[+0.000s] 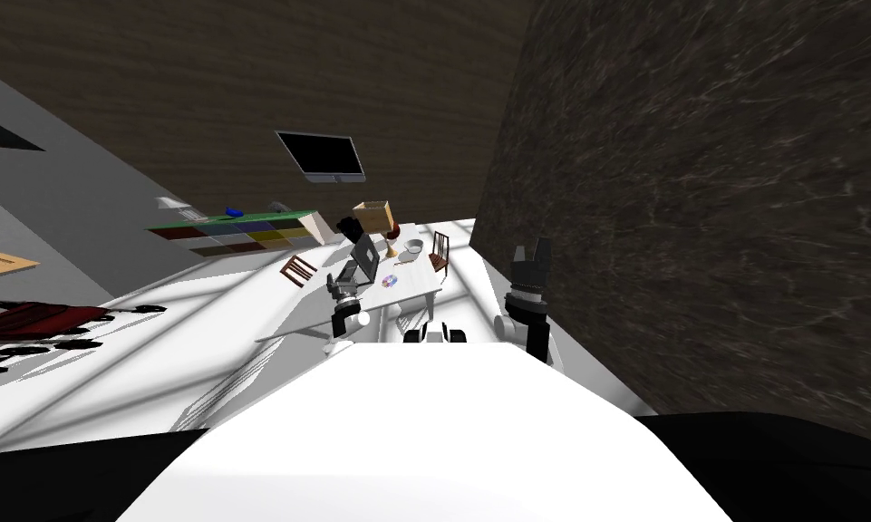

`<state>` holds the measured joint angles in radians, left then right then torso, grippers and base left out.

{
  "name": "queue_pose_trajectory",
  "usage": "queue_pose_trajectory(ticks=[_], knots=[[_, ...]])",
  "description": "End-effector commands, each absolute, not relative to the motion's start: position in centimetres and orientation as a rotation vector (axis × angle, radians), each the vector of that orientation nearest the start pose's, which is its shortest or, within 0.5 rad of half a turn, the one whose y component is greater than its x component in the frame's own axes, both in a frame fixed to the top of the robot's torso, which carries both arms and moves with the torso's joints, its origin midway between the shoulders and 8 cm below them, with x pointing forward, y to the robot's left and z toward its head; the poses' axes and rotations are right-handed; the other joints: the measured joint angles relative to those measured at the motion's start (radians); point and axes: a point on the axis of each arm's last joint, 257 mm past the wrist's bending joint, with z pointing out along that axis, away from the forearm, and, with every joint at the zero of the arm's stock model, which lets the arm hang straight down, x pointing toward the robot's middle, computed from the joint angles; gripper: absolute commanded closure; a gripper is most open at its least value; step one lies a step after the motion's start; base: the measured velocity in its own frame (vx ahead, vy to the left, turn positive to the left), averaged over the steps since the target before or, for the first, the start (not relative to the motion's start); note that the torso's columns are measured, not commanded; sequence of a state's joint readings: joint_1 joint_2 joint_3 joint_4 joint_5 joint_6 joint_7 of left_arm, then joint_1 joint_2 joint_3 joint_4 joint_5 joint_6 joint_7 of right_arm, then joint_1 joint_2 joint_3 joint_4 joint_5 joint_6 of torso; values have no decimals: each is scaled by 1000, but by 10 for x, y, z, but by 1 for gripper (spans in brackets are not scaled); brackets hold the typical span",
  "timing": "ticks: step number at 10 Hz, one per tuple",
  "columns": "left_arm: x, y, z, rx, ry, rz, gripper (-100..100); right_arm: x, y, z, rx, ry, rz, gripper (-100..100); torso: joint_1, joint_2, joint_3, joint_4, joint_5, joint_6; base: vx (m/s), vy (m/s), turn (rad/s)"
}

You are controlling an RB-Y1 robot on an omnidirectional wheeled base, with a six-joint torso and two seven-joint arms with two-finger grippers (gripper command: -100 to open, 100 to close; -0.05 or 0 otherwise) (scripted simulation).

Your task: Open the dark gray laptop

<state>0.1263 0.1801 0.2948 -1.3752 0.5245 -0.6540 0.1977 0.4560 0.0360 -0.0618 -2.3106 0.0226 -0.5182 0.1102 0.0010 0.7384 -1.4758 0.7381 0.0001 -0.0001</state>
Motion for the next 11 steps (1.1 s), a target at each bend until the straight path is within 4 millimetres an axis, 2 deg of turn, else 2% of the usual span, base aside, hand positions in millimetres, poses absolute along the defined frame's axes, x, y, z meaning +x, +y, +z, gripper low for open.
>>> queue_pose_trajectory(ticks=[1, 2, 8, 11], knots=[[417, 523, -213, -1340, 257, -1297, -100, 333, -293, 56, 555, 556, 1154, 0, 0, 0, 0, 0, 0, 0, 68, -116, -45], [417, 523, -215, -1342, 257, -1295, -100, 333, -293, 55, 555, 556, 1154, 0, -2, -1, 0, 0, 0, 0, 48, -84, -7], [411, 565, -259, -1477, 129, -1251, -100, 333, -293, 56, 555, 556, 1154, 0, -1, -1, 0, 0, 0, 0, 48, -108, -30], [409, 574, -268, -1501, 99, -1240, -100, 333, -293, 56, 555, 556, 1154, 0, 0, -1, 0, 0, 0, 0, 53, -70, -16]])
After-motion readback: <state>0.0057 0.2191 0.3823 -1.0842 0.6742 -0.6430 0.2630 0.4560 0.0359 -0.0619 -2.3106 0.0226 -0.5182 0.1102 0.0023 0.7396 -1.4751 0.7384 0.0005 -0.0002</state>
